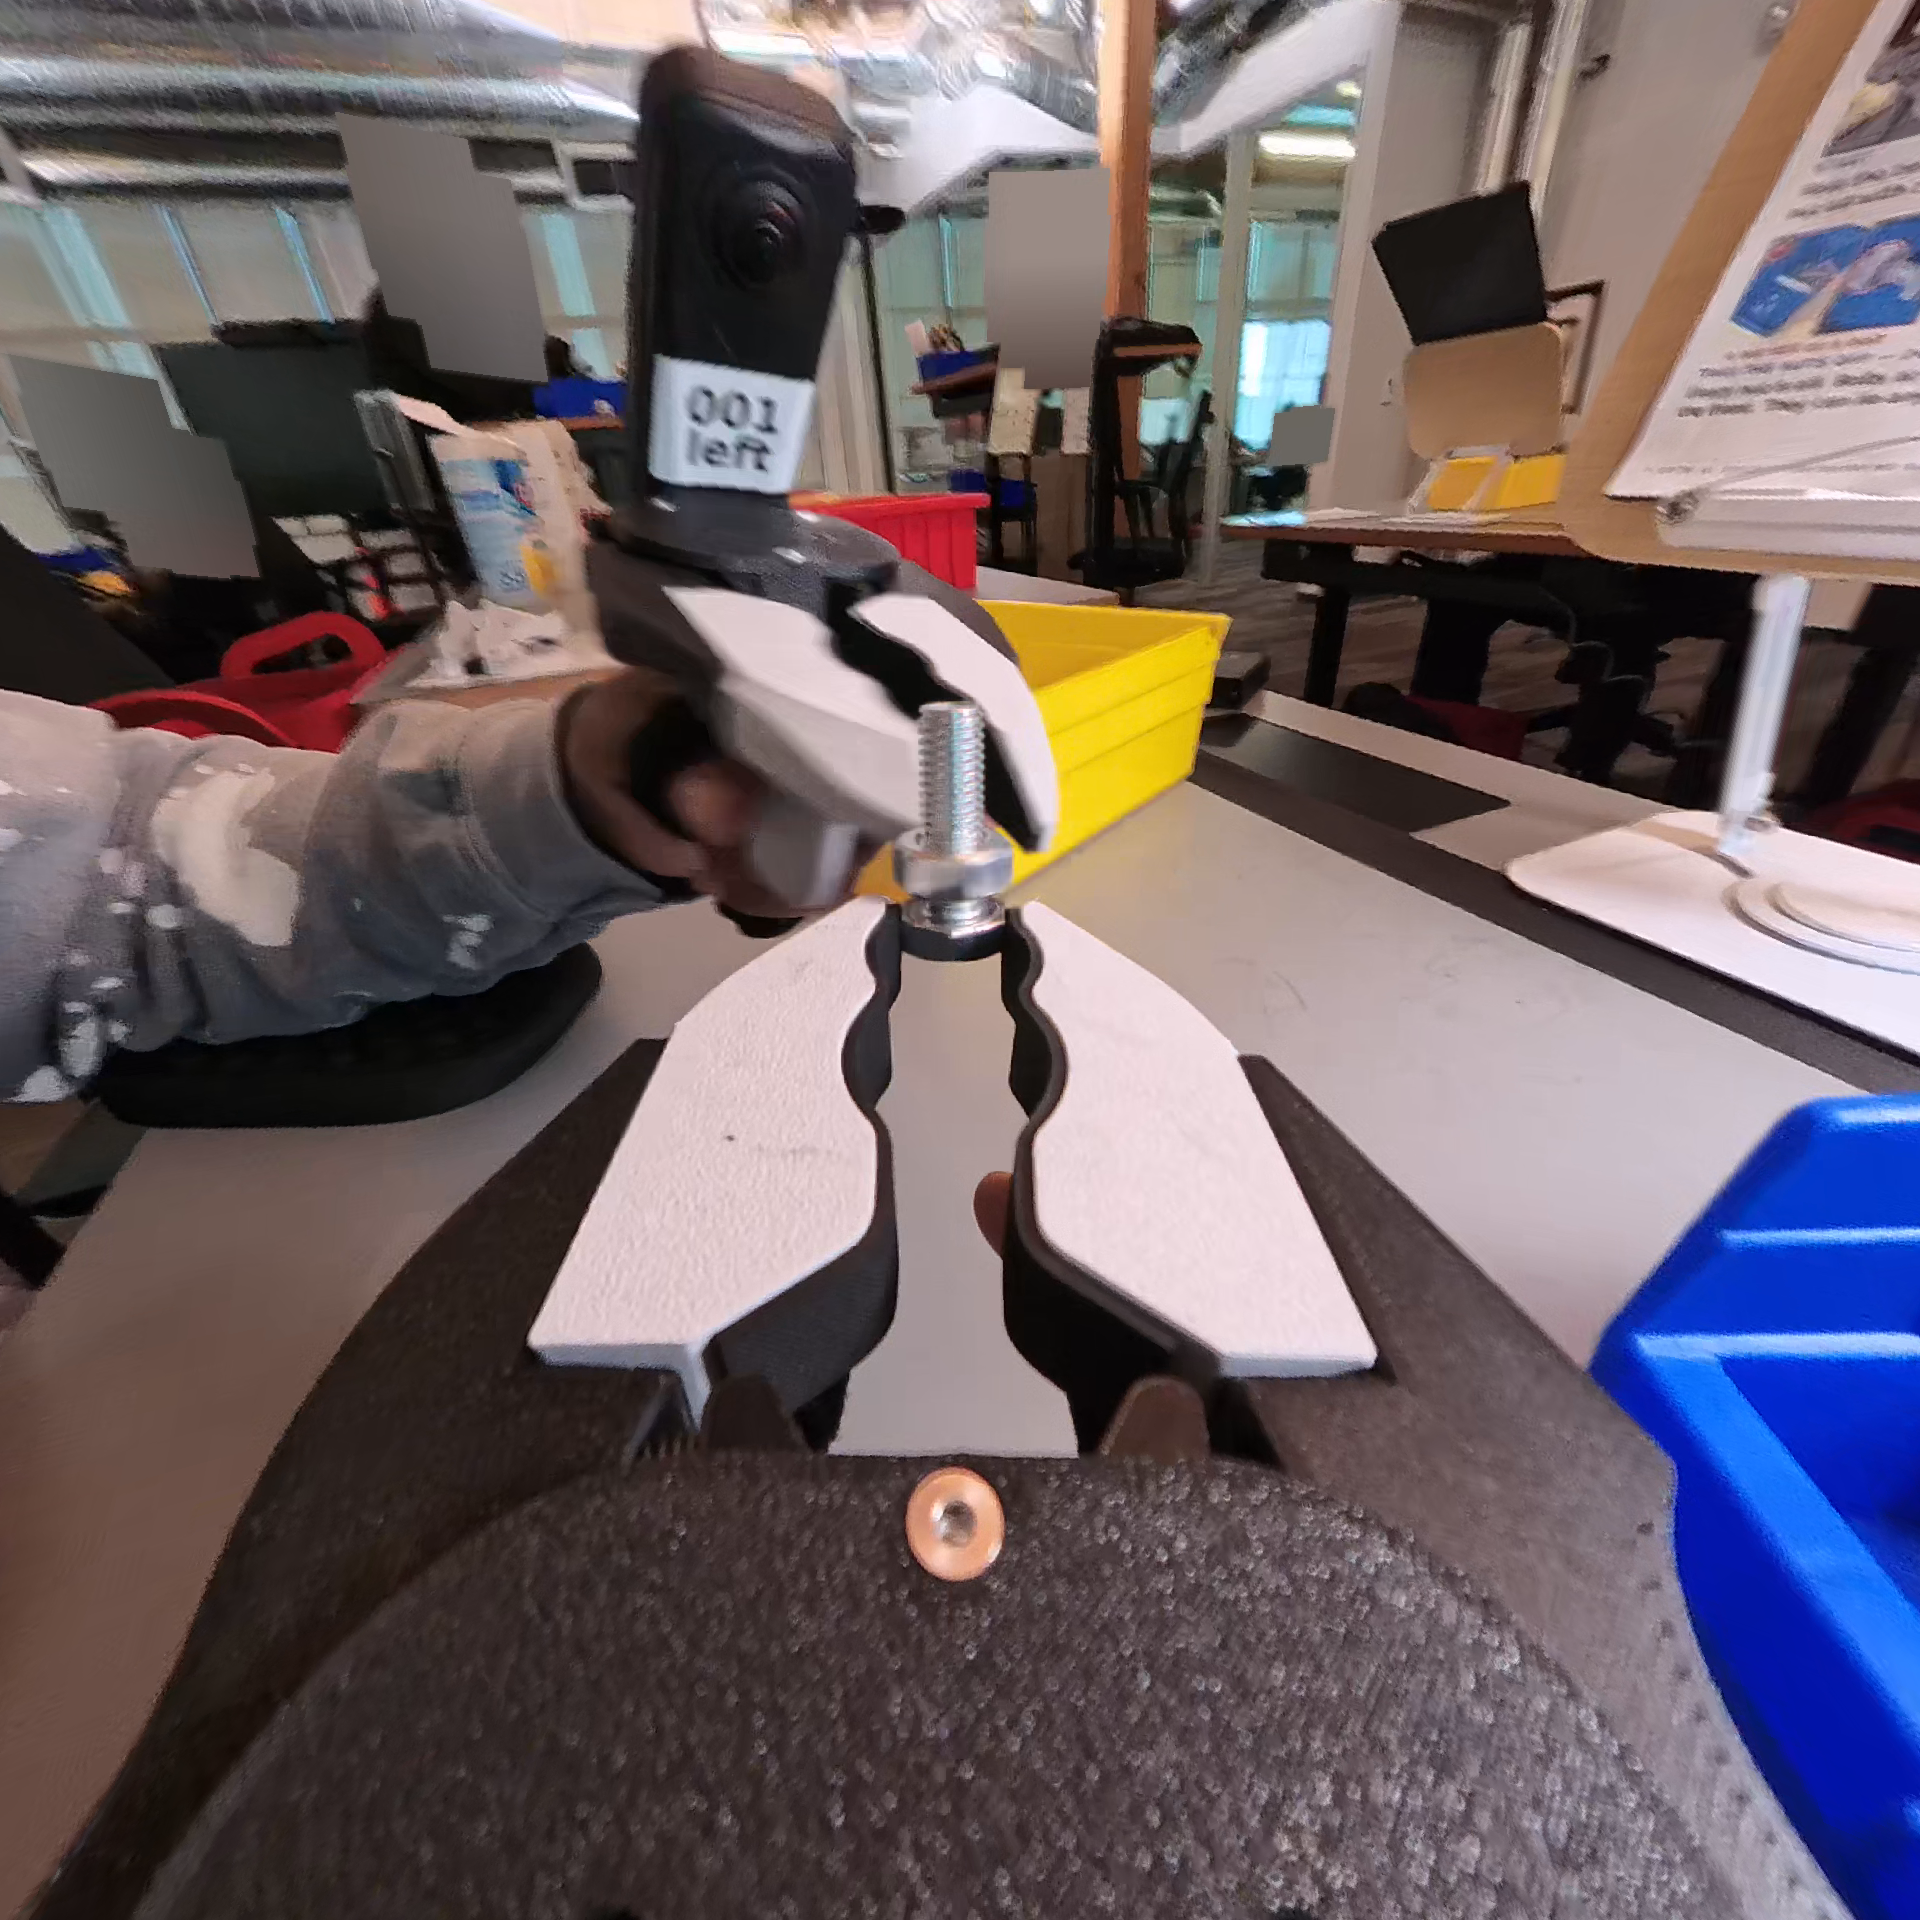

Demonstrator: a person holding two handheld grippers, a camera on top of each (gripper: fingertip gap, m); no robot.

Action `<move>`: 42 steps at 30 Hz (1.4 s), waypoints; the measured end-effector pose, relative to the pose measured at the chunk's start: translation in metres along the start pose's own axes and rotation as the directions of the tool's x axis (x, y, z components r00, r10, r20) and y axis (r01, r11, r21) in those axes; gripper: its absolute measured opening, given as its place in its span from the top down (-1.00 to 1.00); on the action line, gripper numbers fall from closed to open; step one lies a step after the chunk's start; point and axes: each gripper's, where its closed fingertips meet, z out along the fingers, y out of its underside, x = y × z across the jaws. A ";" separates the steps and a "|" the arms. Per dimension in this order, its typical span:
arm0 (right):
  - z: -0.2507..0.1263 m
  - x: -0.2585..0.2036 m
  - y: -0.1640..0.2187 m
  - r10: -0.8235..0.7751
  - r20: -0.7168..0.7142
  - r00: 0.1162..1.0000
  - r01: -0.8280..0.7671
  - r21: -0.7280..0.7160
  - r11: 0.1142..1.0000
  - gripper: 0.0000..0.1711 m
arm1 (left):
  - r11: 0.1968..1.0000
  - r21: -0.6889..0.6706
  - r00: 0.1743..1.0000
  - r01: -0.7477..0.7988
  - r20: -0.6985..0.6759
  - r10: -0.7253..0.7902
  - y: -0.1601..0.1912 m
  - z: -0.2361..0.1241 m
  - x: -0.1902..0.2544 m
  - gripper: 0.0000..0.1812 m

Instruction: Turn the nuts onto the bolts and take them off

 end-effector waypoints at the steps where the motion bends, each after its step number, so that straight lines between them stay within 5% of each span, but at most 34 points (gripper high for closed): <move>1: -0.002 0.000 -0.003 0.010 0.009 1.000 -0.010 0.015 1.000 0.79 | 1.000 -0.009 0.998 -0.019 0.053 0.019 0.002 -0.003 -0.010 0.90; 8: 0.002 0.001 0.003 -0.008 -0.012 1.000 0.008 -0.021 1.000 0.79 | 0.999 0.040 0.995 0.004 -0.100 0.000 -0.007 -0.001 0.017 0.68; 10: 0.003 0.000 0.002 -0.011 -0.014 1.000 0.011 -0.022 1.000 0.79 | 1.000 0.011 0.998 -0.017 -0.063 0.018 -0.002 0.002 0.013 0.69; 11: 0.002 0.002 0.003 -0.012 -0.020 1.000 0.011 -0.025 1.000 0.79 | 1.000 -0.007 1.000 -0.008 0.006 0.008 0.000 0.001 0.002 0.91; 13: 0.000 0.001 -0.001 0.003 -0.004 1.000 -0.003 -0.004 1.000 0.79 | 0.998 -0.050 0.991 -0.046 0.121 0.052 0.006 -0.005 -0.019 0.91; 16: -0.002 0.010 0.000 -0.013 -0.046 0.999 0.011 -0.034 0.999 0.79 | 1.000 0.008 0.995 0.001 0.099 -0.002 -0.002 -0.013 -0.020 0.86; 23: -0.049 0.117 -0.023 -0.113 -0.422 0.900 -0.018 -0.295 0.955 0.79 | 0.993 0.120 0.968 -0.012 0.252 -0.019 -0.009 -0.039 -0.039 1.00; 26: -0.088 0.196 -0.033 -0.212 -0.560 0.801 -0.119 -0.495 0.861 0.78 | 0.992 0.130 0.953 -0.002 0.300 -0.038 0.010 -0.048 -0.041 1.00; 30: -0.140 0.296 0.006 -0.253 -0.692 0.676 -0.448 -0.659 0.604 0.79 | 0.993 0.120 0.945 0.016 0.323 -0.054 0.027 -0.054 -0.039 1.00; 34: -0.183 0.337 0.060 -0.298 -0.795 0.528 -0.721 -0.605 0.338 0.79 | 0.990 0.142 0.945 0.024 0.319 -0.069 0.029 -0.055 -0.037 1.00; 38: -0.201 0.344 0.093 -0.316 -0.851 0.418 -0.836 -0.497 0.233 0.79 | 0.996 0.083 0.933 -0.036 0.359 0.004 0.039 -0.053 -0.045 1.00; 42: -0.197 0.347 0.088 -0.353 -0.838 0.416 -0.825 -0.511 0.241 0.71 | 0.996 0.083 0.932 -0.036 0.361 0.003 0.041 -0.053 -0.047 1.00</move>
